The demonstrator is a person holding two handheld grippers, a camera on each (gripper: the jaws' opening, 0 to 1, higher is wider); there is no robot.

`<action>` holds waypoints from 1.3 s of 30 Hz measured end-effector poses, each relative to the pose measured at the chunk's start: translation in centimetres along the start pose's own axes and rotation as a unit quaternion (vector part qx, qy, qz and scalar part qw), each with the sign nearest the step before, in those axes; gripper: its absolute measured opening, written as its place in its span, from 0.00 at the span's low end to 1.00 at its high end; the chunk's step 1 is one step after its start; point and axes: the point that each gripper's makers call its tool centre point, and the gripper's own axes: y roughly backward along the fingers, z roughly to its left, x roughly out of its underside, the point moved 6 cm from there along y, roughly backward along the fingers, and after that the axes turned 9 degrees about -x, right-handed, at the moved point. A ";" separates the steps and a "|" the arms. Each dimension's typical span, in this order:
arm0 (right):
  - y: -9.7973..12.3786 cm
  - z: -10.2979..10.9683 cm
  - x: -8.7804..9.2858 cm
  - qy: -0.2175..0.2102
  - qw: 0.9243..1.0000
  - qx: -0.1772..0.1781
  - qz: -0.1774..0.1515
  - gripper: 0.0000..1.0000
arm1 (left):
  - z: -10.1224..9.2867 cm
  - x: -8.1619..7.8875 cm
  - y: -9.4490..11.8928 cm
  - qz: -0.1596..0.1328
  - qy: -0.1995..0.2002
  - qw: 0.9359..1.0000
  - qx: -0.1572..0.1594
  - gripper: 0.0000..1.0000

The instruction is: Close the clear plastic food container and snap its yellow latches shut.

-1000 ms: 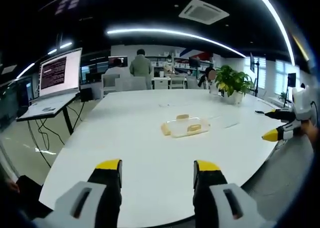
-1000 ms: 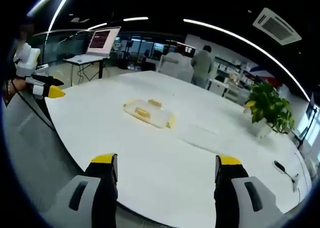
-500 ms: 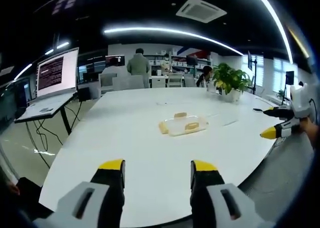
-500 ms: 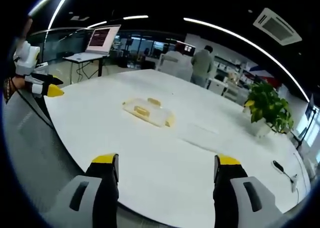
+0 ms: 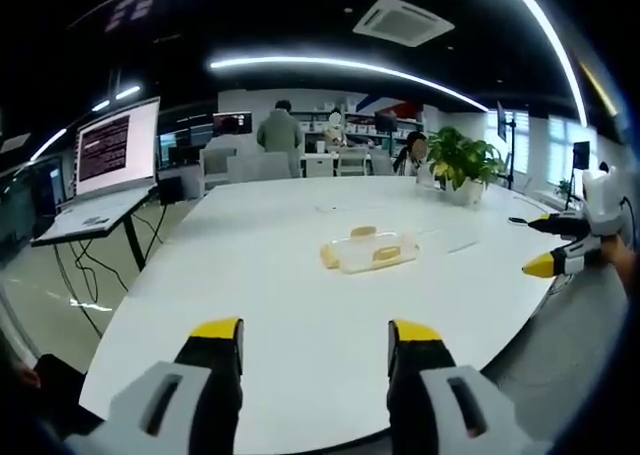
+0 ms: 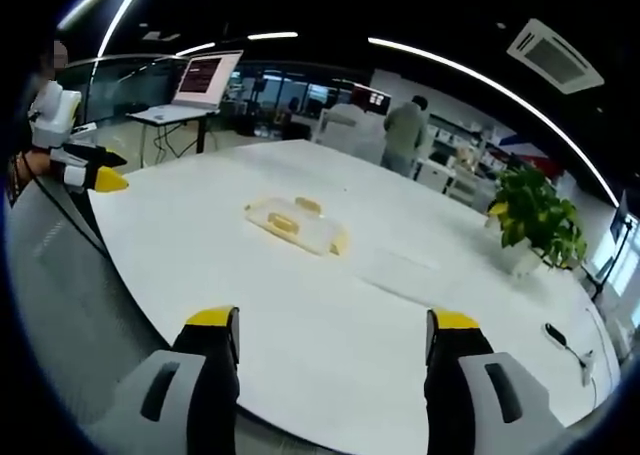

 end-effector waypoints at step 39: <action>0.6 0.1 -0.9 0.012 0.999 -0.017 -0.036 0.64 | 0.5 -1.0 0.1 -0.007 -0.060 0.998 -0.011 0.48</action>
